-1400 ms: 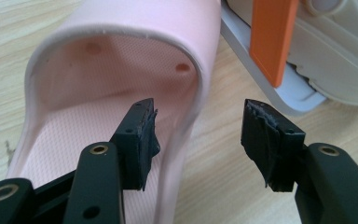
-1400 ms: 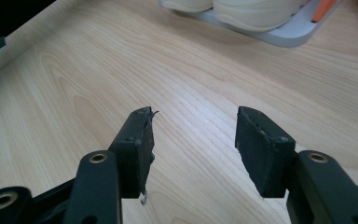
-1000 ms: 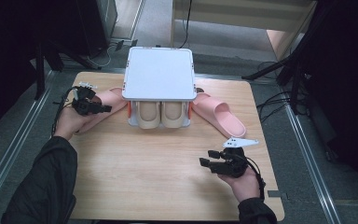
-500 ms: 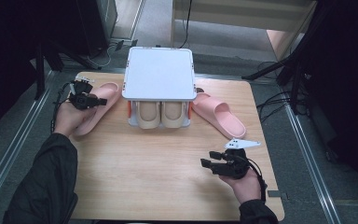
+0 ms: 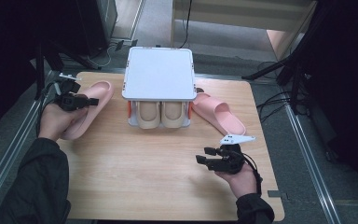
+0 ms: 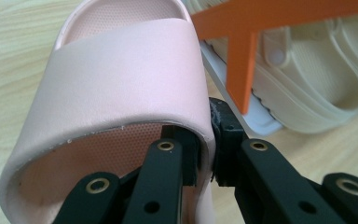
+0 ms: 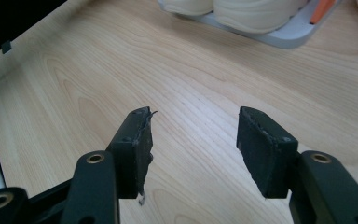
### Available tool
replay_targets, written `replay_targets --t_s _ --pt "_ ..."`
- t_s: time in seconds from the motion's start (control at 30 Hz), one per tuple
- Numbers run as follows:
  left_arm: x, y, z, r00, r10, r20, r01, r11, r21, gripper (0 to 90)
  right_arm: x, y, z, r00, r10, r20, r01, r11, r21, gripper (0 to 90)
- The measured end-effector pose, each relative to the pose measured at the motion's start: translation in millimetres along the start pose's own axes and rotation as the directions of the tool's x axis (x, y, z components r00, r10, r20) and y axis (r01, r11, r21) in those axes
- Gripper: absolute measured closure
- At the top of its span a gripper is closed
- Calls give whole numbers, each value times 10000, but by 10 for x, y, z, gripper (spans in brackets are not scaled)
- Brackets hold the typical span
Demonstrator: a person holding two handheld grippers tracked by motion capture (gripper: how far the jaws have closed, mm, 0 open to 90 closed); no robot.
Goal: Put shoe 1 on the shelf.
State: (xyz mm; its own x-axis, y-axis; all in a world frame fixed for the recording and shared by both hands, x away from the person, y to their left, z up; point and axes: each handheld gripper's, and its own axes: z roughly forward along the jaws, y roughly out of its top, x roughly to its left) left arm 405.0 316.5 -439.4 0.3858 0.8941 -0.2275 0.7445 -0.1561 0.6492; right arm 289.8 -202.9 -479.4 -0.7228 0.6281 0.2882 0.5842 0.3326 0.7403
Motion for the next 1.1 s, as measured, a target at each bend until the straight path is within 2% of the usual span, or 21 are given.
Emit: replay_targets --t_s 0.17,0.27,0.5,0.63,0.67,0.73,0.8,0.83,0.9,0.93,0.97,1.03,1.07,1.1 --pt "-72 -128 -114 9997 -28 230 22 9997 257 825 4 68 64 9997 -144 -208 145 9999 33 451" --pt "-135 -235 -182 9998 -93 189 84 9990 449 825 25 134 142 9984 -355 -440 362 9992 145 447" --pt "-262 -400 -293 9998 33 191 -43 9986 531 823 27 244 263 9962 -575 -650 588 9981 181 445" --pt "-362 -501 -383 9991 23 425 -41 9991 412 823 38 329 342 9946 -639 -824 661 9975 246 443" --pt "-429 -550 -419 9992 76 388 -91 9992 386 823 40 345 359 9941 -662 -862 686 9973 252 443" --pt "-456 -568 -429 9992 92 389 -107 9992 375 823 42 372 387 9929 -742 -933 767 9968 240 442" --pt "-578 -637 -464 9983 193 553 -213 9991 361 822 43 405 414 9921 -766 -996 799 9964 295 442" --pt "-578 -637 -464 9983 193 553 -213 9991 361 822 43 405 414 9921 -766 -996 799 9964 295 442" --pt "-668 -678 -476 9974 293 657 -315 9990 330 822 38 438 434 9917 -768 -1035 802 9964 289 442" --pt "-771 -713 -476 9963 493 703 -520 9980 371 822 35 445 439 9917 -749 -1043 782 9966 277 442" --pt "-771 -713 -476 9963 493 703 -520 9980 371 821 35 445 439 9917 -749 -1043 782 9966 277 442" --pt "-882 -744 -465 9944 692 794 -725 9966 390 822 26 466 458 9918 -647 -1103 683 9973 286 442" --pt "-986 -766 -441 9913 864 993 -905 9952 379 821 25 473 467 9914 -675 -1119 708 9971 265 443" --pt "-986 -766 -441 9913 864 993 -905 9952 379 820 25 473 467 9914 -675 -1119 708 9971 265 443"
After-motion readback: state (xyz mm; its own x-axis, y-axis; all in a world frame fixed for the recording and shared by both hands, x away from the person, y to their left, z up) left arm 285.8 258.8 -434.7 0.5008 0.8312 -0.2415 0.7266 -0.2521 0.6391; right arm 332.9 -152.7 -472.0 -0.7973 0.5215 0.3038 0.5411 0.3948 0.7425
